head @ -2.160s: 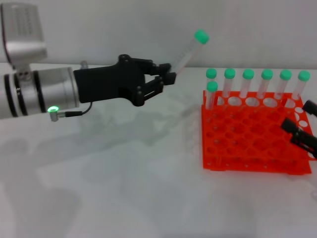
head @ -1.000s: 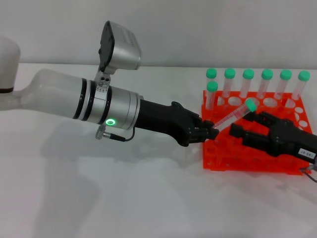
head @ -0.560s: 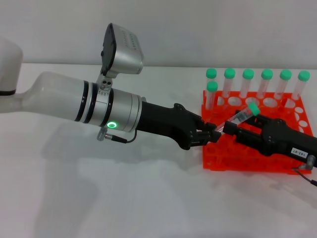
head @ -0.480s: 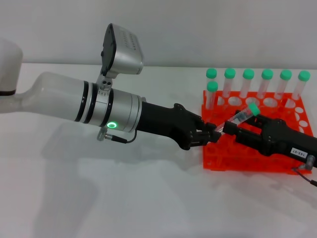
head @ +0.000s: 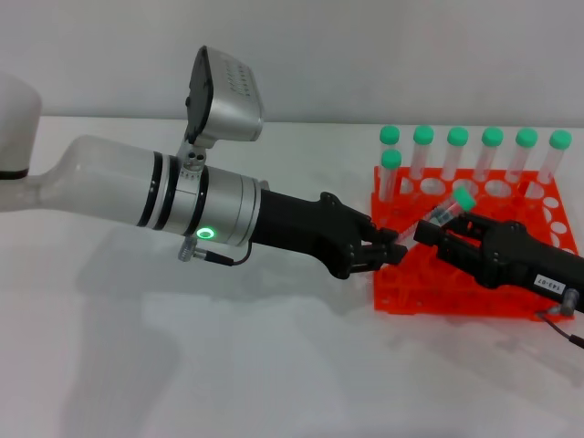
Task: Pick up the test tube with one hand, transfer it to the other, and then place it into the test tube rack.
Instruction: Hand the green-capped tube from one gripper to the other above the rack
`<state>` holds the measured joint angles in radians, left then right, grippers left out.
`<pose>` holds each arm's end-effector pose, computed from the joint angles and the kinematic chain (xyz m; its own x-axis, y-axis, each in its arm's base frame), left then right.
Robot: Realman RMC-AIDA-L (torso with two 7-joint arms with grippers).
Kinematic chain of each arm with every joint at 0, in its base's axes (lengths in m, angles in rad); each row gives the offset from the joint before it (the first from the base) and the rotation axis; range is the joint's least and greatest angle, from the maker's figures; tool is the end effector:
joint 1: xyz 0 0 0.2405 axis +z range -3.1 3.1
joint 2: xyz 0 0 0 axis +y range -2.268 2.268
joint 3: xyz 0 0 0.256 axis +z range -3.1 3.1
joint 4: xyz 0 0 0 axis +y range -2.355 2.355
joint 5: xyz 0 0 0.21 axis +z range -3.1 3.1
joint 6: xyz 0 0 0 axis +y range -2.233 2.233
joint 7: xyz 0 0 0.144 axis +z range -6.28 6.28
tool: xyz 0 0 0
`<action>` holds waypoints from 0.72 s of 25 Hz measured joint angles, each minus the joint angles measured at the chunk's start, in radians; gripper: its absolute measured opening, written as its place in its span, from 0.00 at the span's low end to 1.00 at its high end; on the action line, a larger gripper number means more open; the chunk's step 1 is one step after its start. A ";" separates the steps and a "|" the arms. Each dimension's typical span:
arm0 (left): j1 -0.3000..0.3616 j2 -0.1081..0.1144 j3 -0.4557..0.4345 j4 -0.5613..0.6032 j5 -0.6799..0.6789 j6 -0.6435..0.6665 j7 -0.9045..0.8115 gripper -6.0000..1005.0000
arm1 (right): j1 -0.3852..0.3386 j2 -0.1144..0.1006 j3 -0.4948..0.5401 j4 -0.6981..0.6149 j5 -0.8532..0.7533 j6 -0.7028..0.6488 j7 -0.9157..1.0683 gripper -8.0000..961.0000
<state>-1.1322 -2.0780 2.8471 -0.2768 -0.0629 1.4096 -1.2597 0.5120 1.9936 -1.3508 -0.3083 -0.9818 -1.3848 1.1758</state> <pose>-0.1520 0.3938 -0.0702 0.9110 0.2552 0.3241 0.2737 -0.9618 -0.0118 0.2515 0.3350 -0.0228 0.5360 -0.3176 -0.7822 -0.5991 -0.7959 -0.0874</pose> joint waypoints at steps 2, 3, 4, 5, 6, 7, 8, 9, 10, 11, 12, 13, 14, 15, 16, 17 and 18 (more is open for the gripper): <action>0.000 0.000 0.000 0.005 0.000 0.000 0.004 0.20 | 0.001 0.004 0.001 0.000 0.001 0.000 0.000 0.56; 0.000 0.000 0.000 0.008 0.000 0.000 0.007 0.20 | 0.002 0.005 0.001 0.000 0.001 0.000 0.000 0.52; 0.000 0.000 0.000 0.011 0.000 0.000 0.008 0.20 | 0.003 0.007 0.001 0.000 0.001 0.000 0.000 0.49; 0.000 -0.001 0.000 0.012 0.000 0.000 0.010 0.20 | 0.006 0.008 0.001 0.000 0.001 0.000 0.000 0.45; 0.001 -0.001 0.000 0.013 0.000 0.000 0.011 0.20 | 0.006 0.008 0.001 0.000 0.001 0.000 0.000 0.42; 0.001 -0.001 0.000 0.013 0.000 0.000 0.012 0.20 | 0.008 0.009 0.001 0.000 0.002 0.000 0.000 0.42; 0.001 -0.001 0.000 0.013 0.000 0.000 0.013 0.20 | 0.008 0.009 0.001 0.000 0.002 0.000 0.000 0.42; 0.002 -0.001 0.000 0.013 0.000 0.000 0.014 0.20 | 0.008 0.009 0.001 0.000 0.002 0.000 0.000 0.41; 0.002 -0.001 0.000 0.013 0.000 0.000 0.014 0.20 | 0.009 0.009 0.001 0.000 0.002 0.000 0.000 0.41; 0.002 -0.001 0.000 0.013 0.000 0.000 0.014 0.20 | 0.010 0.009 0.002 0.000 0.002 0.000 0.000 0.41; 0.003 -0.001 0.000 0.013 0.000 -0.001 0.014 0.20 | 0.011 0.009 0.004 0.000 0.002 0.000 0.000 0.41; 0.003 -0.001 0.000 0.013 0.000 -0.001 0.015 0.20 | 0.011 0.010 0.006 0.000 0.002 0.000 0.000 0.41; 0.003 -0.001 0.000 0.013 0.000 -0.001 0.016 0.20 | 0.011 0.010 0.008 0.000 0.002 0.000 0.000 0.40; 0.004 0.000 0.000 0.013 0.000 -0.001 0.018 0.20 | 0.011 0.010 0.010 0.000 0.002 -0.001 0.000 0.39; 0.004 -0.001 0.000 0.013 0.000 -0.001 0.021 0.20 | 0.011 0.010 0.010 0.000 0.002 0.000 -0.001 0.39; 0.005 -0.001 0.000 0.012 -0.001 -0.002 0.023 0.20 | 0.011 0.010 0.010 0.000 0.002 0.000 -0.001 0.38; 0.006 -0.001 0.000 0.012 -0.001 -0.005 0.024 0.20 | 0.011 0.010 0.010 0.000 0.002 0.000 -0.002 0.37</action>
<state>-1.1261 -2.0786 2.8471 -0.2646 -0.0643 1.4051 -1.2358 0.5231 2.0038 -1.3406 -0.3084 -0.9800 -1.3853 1.1739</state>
